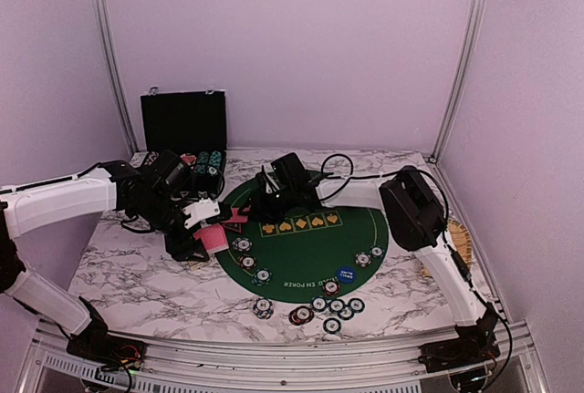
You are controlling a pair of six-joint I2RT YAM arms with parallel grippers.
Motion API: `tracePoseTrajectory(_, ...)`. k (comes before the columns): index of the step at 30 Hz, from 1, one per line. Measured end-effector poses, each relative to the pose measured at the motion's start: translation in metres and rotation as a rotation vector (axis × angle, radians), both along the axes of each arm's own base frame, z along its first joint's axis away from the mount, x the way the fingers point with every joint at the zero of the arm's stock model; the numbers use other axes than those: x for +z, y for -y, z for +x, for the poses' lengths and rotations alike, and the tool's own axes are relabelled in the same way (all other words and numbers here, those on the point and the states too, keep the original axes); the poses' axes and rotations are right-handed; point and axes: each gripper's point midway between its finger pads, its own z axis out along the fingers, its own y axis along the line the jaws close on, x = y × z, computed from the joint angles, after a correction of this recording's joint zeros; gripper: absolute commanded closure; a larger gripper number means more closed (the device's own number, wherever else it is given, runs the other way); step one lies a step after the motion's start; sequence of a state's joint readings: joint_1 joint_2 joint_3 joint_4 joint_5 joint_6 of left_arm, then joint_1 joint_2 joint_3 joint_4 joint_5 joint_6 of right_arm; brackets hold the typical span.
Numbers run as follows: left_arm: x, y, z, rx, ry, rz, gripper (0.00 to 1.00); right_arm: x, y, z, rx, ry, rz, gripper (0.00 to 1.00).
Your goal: Distribute texas hold em gaming equipment
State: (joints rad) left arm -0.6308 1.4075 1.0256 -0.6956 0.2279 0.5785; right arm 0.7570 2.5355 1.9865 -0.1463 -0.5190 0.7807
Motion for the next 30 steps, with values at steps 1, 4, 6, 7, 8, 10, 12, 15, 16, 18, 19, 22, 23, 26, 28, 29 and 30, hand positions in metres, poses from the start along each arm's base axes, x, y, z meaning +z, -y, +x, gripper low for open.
tracePoseTrajectory(1,0.000,0.000,0.000,0.000,-0.001,0.001,1.00,0.001,0.001,0.000,0.003,0.003,-0.007,0.47)
tracePoseTrajectory(4,-0.001,-0.001,-0.001,0.000,-0.006,0.005,1.00,0.004,0.004,-0.001,0.008,0.016,-0.029,0.38)
tracePoseTrajectory(6,-0.001,-0.001,-0.002,0.000,-0.008,0.006,1.00,0.005,0.007,-0.001,0.009,0.022,-0.047,0.29)
tracePoseTrajectory(7,-0.001,-0.001,-0.002,0.000,-0.008,0.006,1.00,0.007,0.009,-0.002,0.008,0.025,-0.056,0.25)
tracePoseTrajectory(8,-0.001,-0.001,-0.002,0.000,-0.008,0.007,1.00,0.009,0.012,-0.003,0.007,0.029,-0.067,0.22)
tracePoseTrajectory(10,-0.001,-0.002,-0.002,0.000,-0.009,0.007,1.00,0.012,0.020,-0.007,0.002,0.037,-0.090,0.16)
tracePoseTrajectory(12,-0.001,-0.002,-0.002,0.000,-0.009,0.008,1.00,0.018,0.032,-0.015,-0.005,0.039,-0.110,0.13)
tracePoseTrajectory(15,-0.001,-0.002,-0.002,0.000,-0.010,0.008,1.00,0.031,0.048,-0.029,-0.009,0.048,-0.122,0.09)
tracePoseTrajectory(16,-0.001,-0.002,-0.002,0.000,-0.010,0.008,1.00,0.036,0.053,-0.034,-0.010,0.051,-0.117,0.08)
tracePoseTrajectory(18,-0.001,-0.002,-0.002,0.000,-0.010,0.008,1.00,0.046,0.062,-0.046,-0.008,0.055,-0.101,0.07)
tracePoseTrajectory(19,-0.001,-0.002,-0.002,0.000,-0.010,0.009,1.00,0.052,0.065,-0.053,-0.006,0.053,-0.085,0.06)
tracePoseTrajectory(22,-0.001,-0.002,-0.002,0.000,-0.009,0.008,1.00,0.070,0.069,-0.071,0.012,0.050,-0.017,0.04)
tracePoseTrajectory(23,-0.001,-0.002,-0.002,0.000,-0.008,0.008,1.00,0.074,0.067,-0.077,0.021,0.048,0.002,0.04)
tracePoseTrajectory(26,0.001,-0.001,-0.001,0.000,-0.004,0.004,1.00,0.091,0.055,-0.097,0.067,0.041,0.087,0.04)
tracePoseTrajectory(28,0.002,0.000,0.000,0.000,-0.002,0.003,1.00,0.097,0.045,-0.112,0.102,0.027,0.133,0.04)
tracePoseTrajectory(29,0.003,0.000,0.000,0.000,-0.001,0.002,1.00,0.099,0.040,-0.120,0.119,0.017,0.156,0.04)
tracePoseTrajectory(30,0.003,0.000,0.001,0.000,0.001,0.001,1.00,0.100,0.036,-0.127,0.135,0.005,0.172,0.04)
